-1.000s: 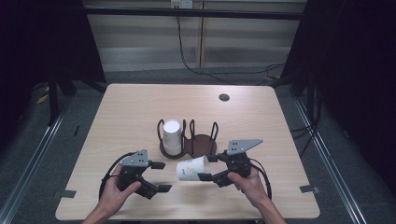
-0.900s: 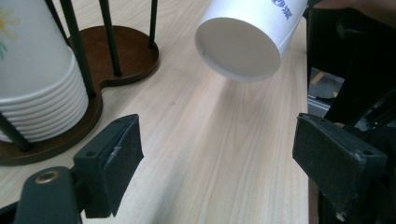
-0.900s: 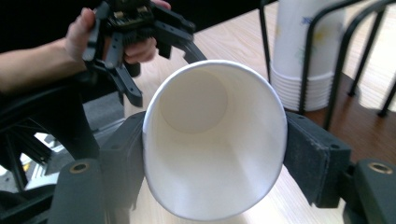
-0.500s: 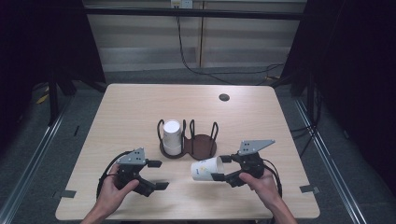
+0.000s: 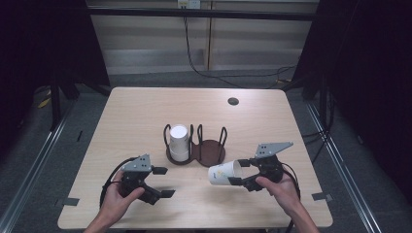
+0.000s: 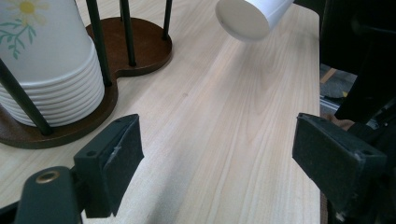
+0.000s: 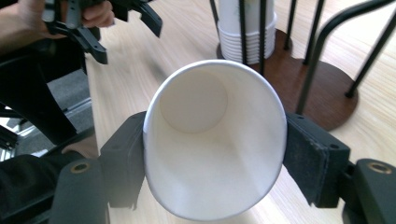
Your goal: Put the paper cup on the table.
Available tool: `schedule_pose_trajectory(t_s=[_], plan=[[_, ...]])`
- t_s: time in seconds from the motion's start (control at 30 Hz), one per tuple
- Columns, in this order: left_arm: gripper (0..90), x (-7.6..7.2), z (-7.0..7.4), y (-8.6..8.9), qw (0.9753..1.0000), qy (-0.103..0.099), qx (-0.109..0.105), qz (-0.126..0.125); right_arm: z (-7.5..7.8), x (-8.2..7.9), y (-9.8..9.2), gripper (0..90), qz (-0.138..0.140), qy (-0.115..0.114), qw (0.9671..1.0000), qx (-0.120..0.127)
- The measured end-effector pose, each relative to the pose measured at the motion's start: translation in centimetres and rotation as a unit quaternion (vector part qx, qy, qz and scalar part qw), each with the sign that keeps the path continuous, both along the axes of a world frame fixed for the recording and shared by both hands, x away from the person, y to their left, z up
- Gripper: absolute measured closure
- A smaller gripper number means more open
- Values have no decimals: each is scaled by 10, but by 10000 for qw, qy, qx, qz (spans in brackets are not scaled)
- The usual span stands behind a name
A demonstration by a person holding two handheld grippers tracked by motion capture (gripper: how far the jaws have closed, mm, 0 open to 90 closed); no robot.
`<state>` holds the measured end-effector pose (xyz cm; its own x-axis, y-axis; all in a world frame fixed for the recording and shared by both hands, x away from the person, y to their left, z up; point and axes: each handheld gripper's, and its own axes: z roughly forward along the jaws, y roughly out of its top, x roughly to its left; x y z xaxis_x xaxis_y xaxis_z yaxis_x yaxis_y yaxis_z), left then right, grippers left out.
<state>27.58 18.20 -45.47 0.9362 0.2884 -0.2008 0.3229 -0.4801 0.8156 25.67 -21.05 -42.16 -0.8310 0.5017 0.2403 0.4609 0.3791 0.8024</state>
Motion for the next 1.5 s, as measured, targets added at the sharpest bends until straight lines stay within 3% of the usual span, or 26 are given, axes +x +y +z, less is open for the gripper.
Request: schedule_pose_trajectory(t_s=[0.43, 0.9, 1.0, 1.5], plan=[[161, 0, -2, -1, 10000, 57, 62, -47, 9, 10, -19, 282, -229, 76, 9991, -357], [161, 1, -2, 2, 10000, 39, 21, -50, 15, 25, -32, 282, -526, 84, 9948, -867], [161, 2, -3, 2, 10000, 35, 39, -47, 17, 28, -33, 283, -554, 121, 9947, -862], [161, 2, -4, 0, 9998, 48, 120, -124, 23, 61, -41, 282, -838, 361, 9876, -1275]])
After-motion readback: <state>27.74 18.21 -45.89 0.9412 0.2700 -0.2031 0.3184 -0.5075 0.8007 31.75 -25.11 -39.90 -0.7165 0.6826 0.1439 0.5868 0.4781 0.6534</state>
